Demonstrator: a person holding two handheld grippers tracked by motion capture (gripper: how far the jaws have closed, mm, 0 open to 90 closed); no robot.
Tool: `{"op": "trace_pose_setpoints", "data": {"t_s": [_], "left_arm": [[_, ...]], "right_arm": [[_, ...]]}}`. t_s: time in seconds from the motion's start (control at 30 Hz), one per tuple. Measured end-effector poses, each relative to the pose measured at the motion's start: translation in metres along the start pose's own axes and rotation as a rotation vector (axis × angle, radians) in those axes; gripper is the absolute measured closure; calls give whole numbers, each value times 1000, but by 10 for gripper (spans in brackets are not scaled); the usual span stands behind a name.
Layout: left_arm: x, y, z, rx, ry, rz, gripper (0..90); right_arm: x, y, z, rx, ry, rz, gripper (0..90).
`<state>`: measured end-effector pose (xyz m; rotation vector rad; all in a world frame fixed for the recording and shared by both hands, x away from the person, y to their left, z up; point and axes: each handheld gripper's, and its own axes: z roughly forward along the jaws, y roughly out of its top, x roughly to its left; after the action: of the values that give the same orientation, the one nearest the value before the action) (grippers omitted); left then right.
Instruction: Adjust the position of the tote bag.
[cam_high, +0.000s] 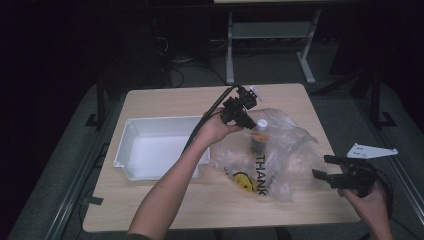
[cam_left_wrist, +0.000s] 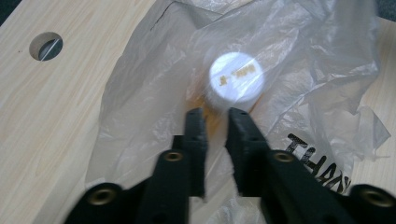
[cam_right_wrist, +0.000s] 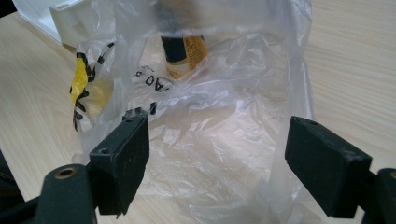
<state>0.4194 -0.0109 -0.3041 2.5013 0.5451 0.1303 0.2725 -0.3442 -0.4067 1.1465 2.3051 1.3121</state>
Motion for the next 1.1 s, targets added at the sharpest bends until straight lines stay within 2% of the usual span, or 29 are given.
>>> {"op": "trace_pose_setpoints", "data": {"t_s": [0.1, 0.37, 0.57, 0.83, 0.87, 1.1], "left_arm": [[2, -5, 0, -5, 5, -3, 898], [13, -25, -10, -33, 18, -63, 900], [24, -44, -14, -35, 25, -104, 900], [36, -68, -10, -23, 32, -150, 900], [37, -70, -8, -28, 31, -165, 900], [43, -84, -1, -13, 31, -198, 900]], "right_arm": [[0, 0, 1, 3, 3, 0, 214], [3, 2, 4, 10, 8, -12, 215], [4, 3, 7, 16, 9, -17, 214], [6, 4, 9, 22, 9, -18, 215], [5, 4, 9, 22, 7, -22, 216], [6, 4, 11, 29, 12, -21, 218]]}}
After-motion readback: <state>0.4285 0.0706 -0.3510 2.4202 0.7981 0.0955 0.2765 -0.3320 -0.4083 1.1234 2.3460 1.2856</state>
